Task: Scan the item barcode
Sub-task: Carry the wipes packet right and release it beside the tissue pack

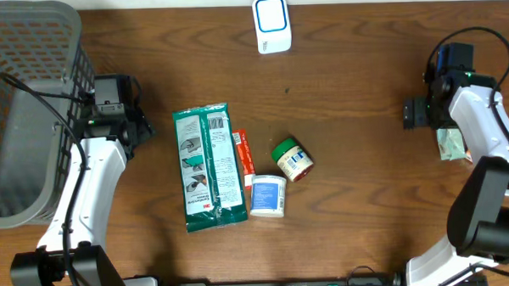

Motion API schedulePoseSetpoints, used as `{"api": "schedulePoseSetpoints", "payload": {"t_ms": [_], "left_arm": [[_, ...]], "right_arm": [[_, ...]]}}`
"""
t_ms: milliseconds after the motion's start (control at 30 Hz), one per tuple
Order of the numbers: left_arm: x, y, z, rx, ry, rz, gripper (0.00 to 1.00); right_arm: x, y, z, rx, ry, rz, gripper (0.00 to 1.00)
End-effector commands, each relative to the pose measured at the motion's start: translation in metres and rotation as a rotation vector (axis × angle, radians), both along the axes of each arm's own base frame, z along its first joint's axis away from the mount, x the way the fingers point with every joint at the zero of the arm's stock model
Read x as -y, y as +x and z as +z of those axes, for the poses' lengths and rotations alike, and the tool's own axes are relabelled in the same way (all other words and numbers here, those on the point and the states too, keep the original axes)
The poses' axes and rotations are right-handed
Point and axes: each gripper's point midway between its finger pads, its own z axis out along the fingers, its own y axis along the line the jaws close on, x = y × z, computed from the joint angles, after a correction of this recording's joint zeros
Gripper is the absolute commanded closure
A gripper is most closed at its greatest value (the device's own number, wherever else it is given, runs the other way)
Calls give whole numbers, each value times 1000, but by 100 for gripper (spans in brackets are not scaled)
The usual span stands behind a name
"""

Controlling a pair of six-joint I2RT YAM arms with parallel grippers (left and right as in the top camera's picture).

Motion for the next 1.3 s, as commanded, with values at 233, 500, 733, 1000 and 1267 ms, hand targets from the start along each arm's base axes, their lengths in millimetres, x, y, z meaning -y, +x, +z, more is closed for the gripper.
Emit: {"api": "schedulePoseSetpoints", "payload": {"t_ms": [233,500,733,1000,1267], "left_arm": [[-3,-4,-6,-18,8,13,14],[-3,-4,-6,-18,8,14,14],[-3,-4,-6,-18,8,14,14],[-3,-4,-6,-18,8,14,14],[-3,-4,-6,-18,8,14,14]], "right_arm": [[4,4,27,57,-26,-12,1],[-6,-16,52,1,-11,-12,1],[-14,-22,86,41,-5,-17,1],[-2,-13,70,71,8,-76,1],[-39,-3,54,85,238,-9,1]]}}
